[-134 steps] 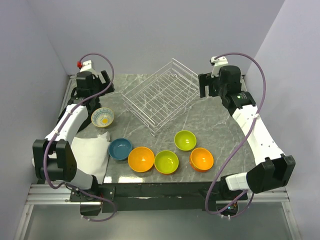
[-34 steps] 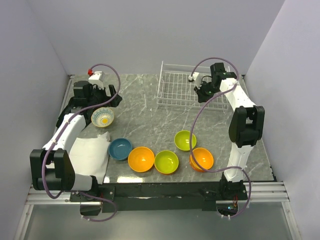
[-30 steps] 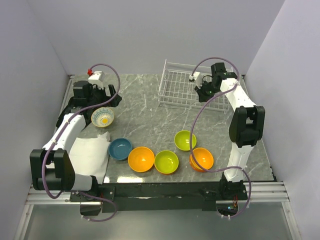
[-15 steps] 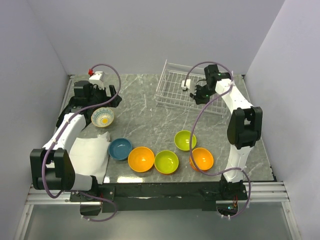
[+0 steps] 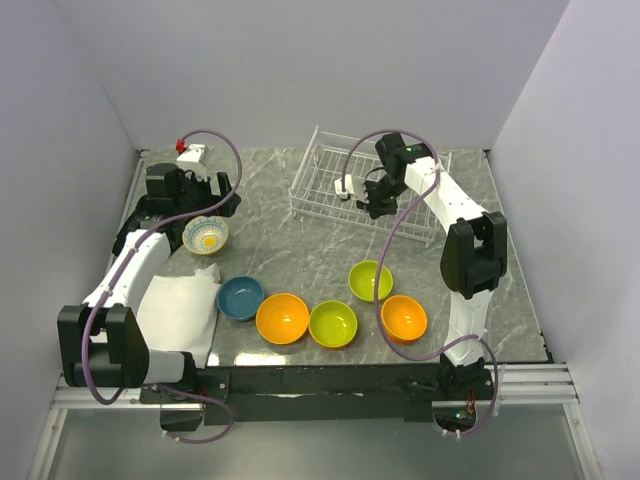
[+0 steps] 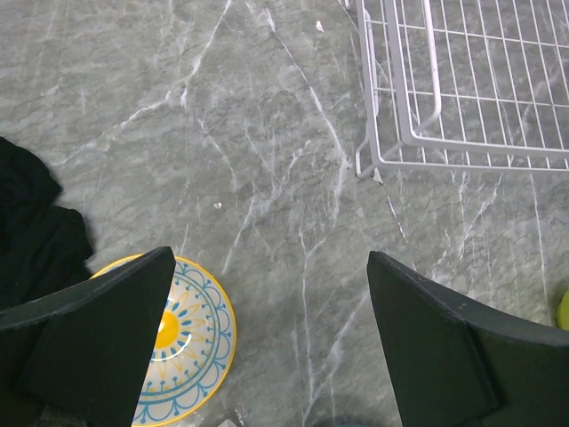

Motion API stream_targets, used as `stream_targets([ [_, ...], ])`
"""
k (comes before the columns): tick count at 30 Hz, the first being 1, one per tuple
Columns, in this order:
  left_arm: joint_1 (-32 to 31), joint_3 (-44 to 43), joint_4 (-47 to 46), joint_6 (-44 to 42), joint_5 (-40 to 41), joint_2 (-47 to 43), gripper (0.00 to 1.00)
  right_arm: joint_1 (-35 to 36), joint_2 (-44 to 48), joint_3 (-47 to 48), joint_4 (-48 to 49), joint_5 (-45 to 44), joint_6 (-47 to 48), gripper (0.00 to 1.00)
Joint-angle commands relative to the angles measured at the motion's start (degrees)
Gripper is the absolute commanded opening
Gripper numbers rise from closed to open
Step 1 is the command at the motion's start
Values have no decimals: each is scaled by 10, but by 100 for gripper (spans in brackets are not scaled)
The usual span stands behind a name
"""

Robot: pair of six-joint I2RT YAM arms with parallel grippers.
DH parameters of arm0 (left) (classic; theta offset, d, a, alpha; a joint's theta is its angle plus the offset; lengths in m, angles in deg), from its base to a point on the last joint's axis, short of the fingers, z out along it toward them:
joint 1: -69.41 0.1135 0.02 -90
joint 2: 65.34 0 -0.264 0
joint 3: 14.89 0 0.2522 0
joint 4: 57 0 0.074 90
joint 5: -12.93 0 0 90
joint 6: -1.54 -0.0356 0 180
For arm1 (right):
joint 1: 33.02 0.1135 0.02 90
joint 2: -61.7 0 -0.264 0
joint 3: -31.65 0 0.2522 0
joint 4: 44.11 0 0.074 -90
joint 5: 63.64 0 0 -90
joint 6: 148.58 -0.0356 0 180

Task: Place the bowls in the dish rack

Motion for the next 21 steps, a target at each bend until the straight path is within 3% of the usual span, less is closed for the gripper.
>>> stream_targets([
  [1,0,2,1,-11,5,-19,97,33,-22,-11,-72,16,85,0],
  [14,10,-4,15,-21,11,-18,97,60,-41,25,-140,19,191,0],
  [21,11,-6,29,-22,12,-17,97,77,-13,-39,-95,11,208,0],
])
